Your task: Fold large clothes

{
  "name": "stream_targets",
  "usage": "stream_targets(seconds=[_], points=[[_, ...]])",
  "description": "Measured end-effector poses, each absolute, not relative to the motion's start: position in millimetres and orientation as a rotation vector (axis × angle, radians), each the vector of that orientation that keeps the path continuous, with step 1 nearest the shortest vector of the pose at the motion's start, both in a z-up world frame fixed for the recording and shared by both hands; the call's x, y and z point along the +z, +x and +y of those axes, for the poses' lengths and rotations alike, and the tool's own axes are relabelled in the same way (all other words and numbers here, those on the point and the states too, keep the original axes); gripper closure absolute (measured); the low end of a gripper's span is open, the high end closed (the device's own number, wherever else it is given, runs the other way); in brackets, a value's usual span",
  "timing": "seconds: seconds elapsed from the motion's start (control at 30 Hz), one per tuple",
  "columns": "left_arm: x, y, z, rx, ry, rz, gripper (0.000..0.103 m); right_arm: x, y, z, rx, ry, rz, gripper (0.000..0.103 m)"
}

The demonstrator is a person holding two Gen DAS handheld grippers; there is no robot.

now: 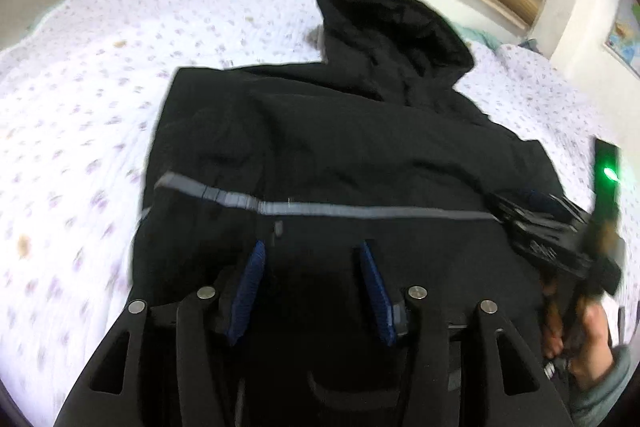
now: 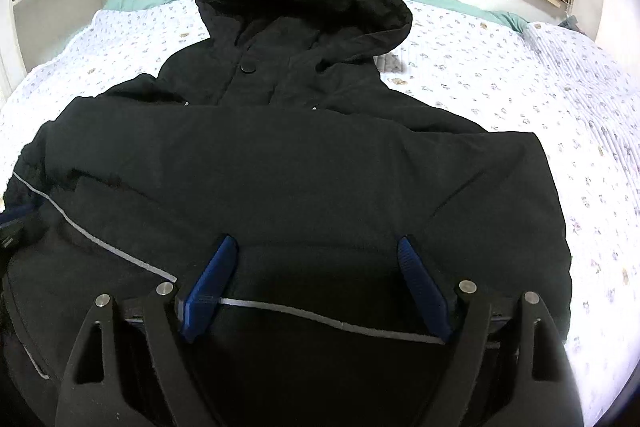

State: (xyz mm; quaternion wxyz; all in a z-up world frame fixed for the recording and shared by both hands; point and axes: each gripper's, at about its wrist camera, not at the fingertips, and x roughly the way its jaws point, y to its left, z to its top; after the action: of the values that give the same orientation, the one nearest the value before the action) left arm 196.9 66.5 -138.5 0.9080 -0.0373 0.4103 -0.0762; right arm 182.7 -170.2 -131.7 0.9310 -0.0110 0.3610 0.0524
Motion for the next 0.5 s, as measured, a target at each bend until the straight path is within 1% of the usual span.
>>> stream_targets(seconds=[0.07,0.17,0.3,0.43,0.5], points=[[-127.5,167.9,64.1,-0.140,-0.043,0.820,0.050,-130.9,175.8,-172.1,0.095,-0.018,0.737,0.018],[-118.6,140.2,66.3,-0.151,-0.060,0.848,0.049,-128.9,152.9,-173.0,0.067,-0.014,0.723,0.018],[-113.1,103.7,73.5,-0.142,-0.098,0.836,0.049,-127.3,109.2,-170.2,0.029,-0.038,0.692,0.013],[-115.8,70.7,82.1,-0.176,-0.138,0.845,0.049,-129.6,76.7,-175.4,0.012,0.001,0.690,0.006],[-118.2,66.3,81.7,-0.187,-0.121,0.843,0.049,-131.8,67.7,-178.9,-0.004,0.026,0.690,0.006]])
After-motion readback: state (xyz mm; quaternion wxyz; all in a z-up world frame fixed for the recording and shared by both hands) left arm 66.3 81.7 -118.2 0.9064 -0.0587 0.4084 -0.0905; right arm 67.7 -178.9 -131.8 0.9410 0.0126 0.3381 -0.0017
